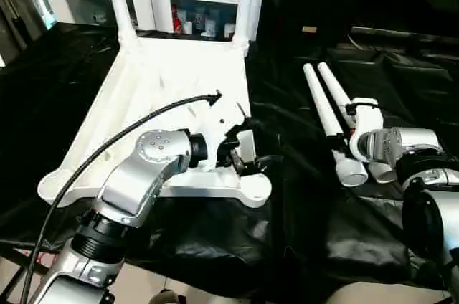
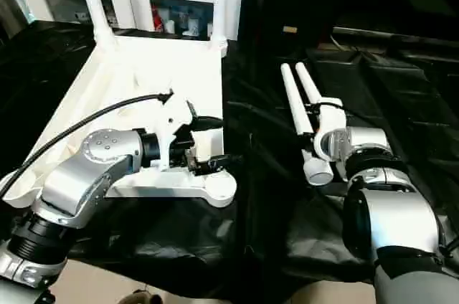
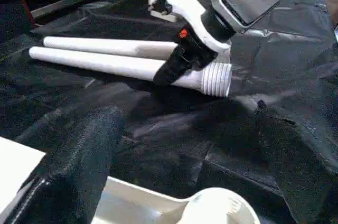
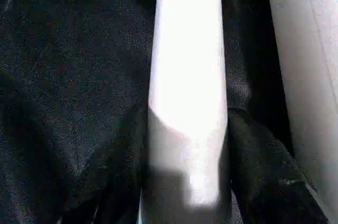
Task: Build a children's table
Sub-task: Pick table leg
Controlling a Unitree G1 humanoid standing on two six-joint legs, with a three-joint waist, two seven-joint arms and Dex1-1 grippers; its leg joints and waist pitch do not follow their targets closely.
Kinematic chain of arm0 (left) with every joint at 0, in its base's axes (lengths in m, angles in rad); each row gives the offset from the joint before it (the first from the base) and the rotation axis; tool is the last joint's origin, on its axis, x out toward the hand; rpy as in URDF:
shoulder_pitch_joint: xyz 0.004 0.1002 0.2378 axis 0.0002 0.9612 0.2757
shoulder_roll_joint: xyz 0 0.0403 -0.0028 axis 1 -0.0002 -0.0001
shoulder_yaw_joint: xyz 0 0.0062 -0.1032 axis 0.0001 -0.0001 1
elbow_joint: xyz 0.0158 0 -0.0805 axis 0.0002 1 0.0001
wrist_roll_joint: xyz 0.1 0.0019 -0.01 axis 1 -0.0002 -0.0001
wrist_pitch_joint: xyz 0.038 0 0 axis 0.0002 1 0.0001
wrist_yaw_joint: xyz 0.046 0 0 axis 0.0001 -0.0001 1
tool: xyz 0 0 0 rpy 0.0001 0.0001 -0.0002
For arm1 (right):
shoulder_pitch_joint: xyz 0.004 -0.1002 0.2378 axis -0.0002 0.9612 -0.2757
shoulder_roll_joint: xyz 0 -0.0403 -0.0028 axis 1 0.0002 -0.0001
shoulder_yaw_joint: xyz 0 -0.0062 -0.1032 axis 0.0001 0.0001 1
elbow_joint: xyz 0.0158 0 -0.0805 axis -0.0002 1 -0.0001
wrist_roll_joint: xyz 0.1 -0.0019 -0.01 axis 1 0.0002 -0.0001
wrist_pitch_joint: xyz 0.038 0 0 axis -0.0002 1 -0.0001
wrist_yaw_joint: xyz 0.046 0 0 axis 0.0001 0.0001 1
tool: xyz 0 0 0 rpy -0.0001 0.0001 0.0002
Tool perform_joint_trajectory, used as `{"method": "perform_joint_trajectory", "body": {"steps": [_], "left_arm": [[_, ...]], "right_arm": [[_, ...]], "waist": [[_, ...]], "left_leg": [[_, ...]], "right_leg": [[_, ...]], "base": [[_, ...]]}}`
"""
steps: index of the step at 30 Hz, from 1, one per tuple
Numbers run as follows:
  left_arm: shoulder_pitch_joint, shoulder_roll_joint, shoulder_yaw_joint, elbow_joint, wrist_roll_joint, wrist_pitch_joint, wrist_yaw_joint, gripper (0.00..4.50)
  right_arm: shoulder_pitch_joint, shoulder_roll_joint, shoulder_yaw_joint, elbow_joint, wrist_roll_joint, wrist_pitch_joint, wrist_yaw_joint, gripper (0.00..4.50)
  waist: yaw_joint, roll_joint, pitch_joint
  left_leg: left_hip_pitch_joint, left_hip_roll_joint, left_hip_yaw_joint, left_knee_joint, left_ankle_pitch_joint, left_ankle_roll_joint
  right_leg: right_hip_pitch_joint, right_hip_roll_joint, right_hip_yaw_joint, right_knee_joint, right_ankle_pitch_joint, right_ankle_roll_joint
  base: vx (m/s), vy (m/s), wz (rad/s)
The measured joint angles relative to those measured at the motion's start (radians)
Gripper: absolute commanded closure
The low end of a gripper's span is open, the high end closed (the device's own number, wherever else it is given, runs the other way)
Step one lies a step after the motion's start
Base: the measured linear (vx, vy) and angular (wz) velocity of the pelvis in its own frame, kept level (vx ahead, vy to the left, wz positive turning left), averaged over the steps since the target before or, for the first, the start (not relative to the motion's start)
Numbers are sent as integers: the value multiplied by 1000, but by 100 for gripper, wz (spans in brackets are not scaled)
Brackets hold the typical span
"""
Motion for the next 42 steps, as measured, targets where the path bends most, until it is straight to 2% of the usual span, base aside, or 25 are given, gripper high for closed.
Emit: {"method": "perform_joint_trajectory", "body": {"steps": [5, 12, 14, 18, 21, 24, 25, 27, 28, 30, 32, 34, 37, 42], "left_arm": [[0, 3, 0, 0, 0, 0, 3, 0], [-14, -15, 48, 91, 18, -31, 82, 0], [-31, -22, 72, 130, 25, -35, 115, 0], [-93, -64, 136, 205, 31, -30, 212, 0], [-117, -93, 173, 254, 27, -54, 250, 0], [-146, -147, 212, 299, -23, -29, 271, 0], [-176, -183, 254, 327, -63, 8, 293, 0], [-228, -237, 339, 365, -153, 75, 318, 0], [-252, -255, 380, 375, -203, 104, 327, 0], [-268, -271, 414, 380, -254, 133, 327, 0], [-273, -306, 468, 389, -338, 178, 325, 0], [-273, -321, 488, 390, -385, 209, 323, 0], [-274, -345, 493, 390, -412, 245, 323, 0], [-275, -365, 492, 388, -430, 278, 326, 0]], "right_arm": [[0, 0, -2, 2, 1, 0, 0, 265], [9, 11, -70, 8, 56, -19, 22, 265], [25, 23, -97, -9, 91, -47, 51, 265], [44, 46, -156, -37, 159, -47, 88, 265], [85, 70, -197, -118, 223, -56, 169, 265], [144, 110, -234, -239, 296, -107, 261, 266], [178, 135, -251, -310, 336, -132, 311, 266], [240, 176, -263, -431, 404, -132, 390, 266], [264, 197, -263, -479, 436, -122, 427, 266], [286, 201, -263, -528, 464, -96, 452, 266], [357, 211, -252, -669, 517, -29, 497, 266], [394, 230, -221, -749, 546, 12, 522, 266], [411, 244, -184, -797, 554, 33, 535, 266], [423, 255, -162, -842, 557, 45, 535, 266]], "waist": [[1, -2, 0], [-1, -1, 0], [0, -1, 0], [6, 4, 0], [10, 7, 0], [16, 8, 0], [23, 8, 1], [34, 8, 0], [37, 9, 0], [39, 10, -1], [46, 11, -1], [47, 11, -1], [47, 11, 0], [47, 11, 0]], "left_leg": [[0, 0, 0, 1, 0, 0], [0, 0, 0, 2, 0, 0], [0, 0, 0, 2, 0, 0], [0, 0, 0, 2, 0, 0], [-1, 0, 0, 1, 0, 0], [-2, 0, -1, 1, 0, 0], [-2, 1, -1, 2, 0, 1], [-1, 1, -1, 2, 0, 1], [-1, 1, -1, 2, 0, 1], [-1, 0, 0, 2, 1, 2], [0, 1, -1, 2, 1, 2], [0, 1, -1, 2, 1, 2], [0, 1, -2, 2, 1, 2], [0, 1, -4, 0, 1, 2]], "right_leg": [[0, 0, 0, 1, 0, 0], [0, 0, 0, 3, 0, 1], [0, 0, 0, 2, 0, 0], [0, 0, 0, 2, 1, -1], [-1, 0, 0, 2, 1, -1], [-1, 0, -1, 2, 1, -1], [-1, 0, -1, 2, 1, -2], [-1, 0, -1, 2, 1, -2], [0, 0, -1, 2, 1, -2], [0, 0, -1, 2, 1, -2], [1, 0, -2, 1, 1, -2], [1, 0, -2, 1, 1, -2], [2, 0, -3, 0, 0, 0], [5, -1, -6, -7, 1, 1]], "base": [[0, 0, 0], [0, 0, 0], [0, 0, 0], [0, 0, 0], [0, 0, 0], [0, 0, 0], [0, 0, 0], [0, 0, 0], [0, 0, 0], [0, 0, 0], [0, 0, 0], [0, 0, 0], [0, 0, 0], [0, 0, 0]]}}
